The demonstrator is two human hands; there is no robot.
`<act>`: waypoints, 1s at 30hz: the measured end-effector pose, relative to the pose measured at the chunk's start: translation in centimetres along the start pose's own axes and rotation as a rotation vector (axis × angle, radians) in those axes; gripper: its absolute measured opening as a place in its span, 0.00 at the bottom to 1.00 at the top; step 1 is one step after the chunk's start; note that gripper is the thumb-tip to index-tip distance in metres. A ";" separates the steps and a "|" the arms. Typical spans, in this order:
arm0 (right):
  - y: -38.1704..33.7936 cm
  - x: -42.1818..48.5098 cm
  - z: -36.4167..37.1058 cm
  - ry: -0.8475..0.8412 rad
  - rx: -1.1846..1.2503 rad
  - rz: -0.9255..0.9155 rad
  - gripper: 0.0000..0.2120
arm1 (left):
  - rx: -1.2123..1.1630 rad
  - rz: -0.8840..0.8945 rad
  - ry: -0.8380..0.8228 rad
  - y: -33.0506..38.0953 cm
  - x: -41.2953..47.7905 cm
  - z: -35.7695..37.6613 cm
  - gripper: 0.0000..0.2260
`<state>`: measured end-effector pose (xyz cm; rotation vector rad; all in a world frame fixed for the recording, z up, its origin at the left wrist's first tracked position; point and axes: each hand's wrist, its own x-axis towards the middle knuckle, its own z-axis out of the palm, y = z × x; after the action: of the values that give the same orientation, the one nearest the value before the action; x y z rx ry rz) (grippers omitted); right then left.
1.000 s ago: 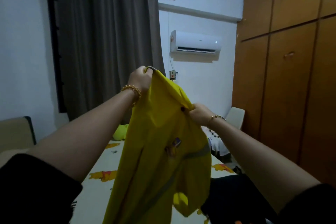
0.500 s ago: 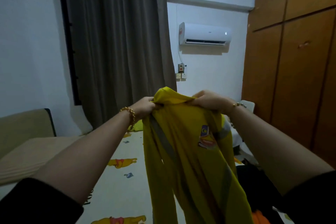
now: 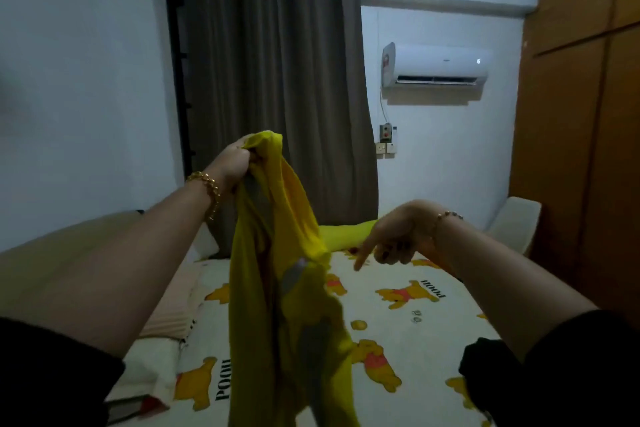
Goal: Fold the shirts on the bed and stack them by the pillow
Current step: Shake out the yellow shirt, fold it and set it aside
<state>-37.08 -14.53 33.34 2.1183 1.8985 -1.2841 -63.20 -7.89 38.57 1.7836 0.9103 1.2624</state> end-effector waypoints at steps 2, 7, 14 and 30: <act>-3.2 2.6 0.7 -0.019 0.139 -0.222 0.21 | 0.073 -0.011 -0.016 -0.7 0.8 -2.8 0.19; -13.0 8.3 4.1 0.150 0.245 -0.493 0.25 | 0.182 0.008 -0.046 -2.2 2.3 -6.3 0.18; -18.5 13.5 5.7 0.394 0.207 -0.491 0.16 | 0.170 -0.030 0.027 -4.6 4.1 -10.7 0.14; -13.2 13.9 -6.9 1.000 -0.109 -0.475 0.05 | 0.472 -0.009 0.111 -10.5 7.4 -12.4 0.10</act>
<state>-45.40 3.77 36.35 2.5802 2.8310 0.0081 -74.46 5.58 35.32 2.0754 1.3657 1.2193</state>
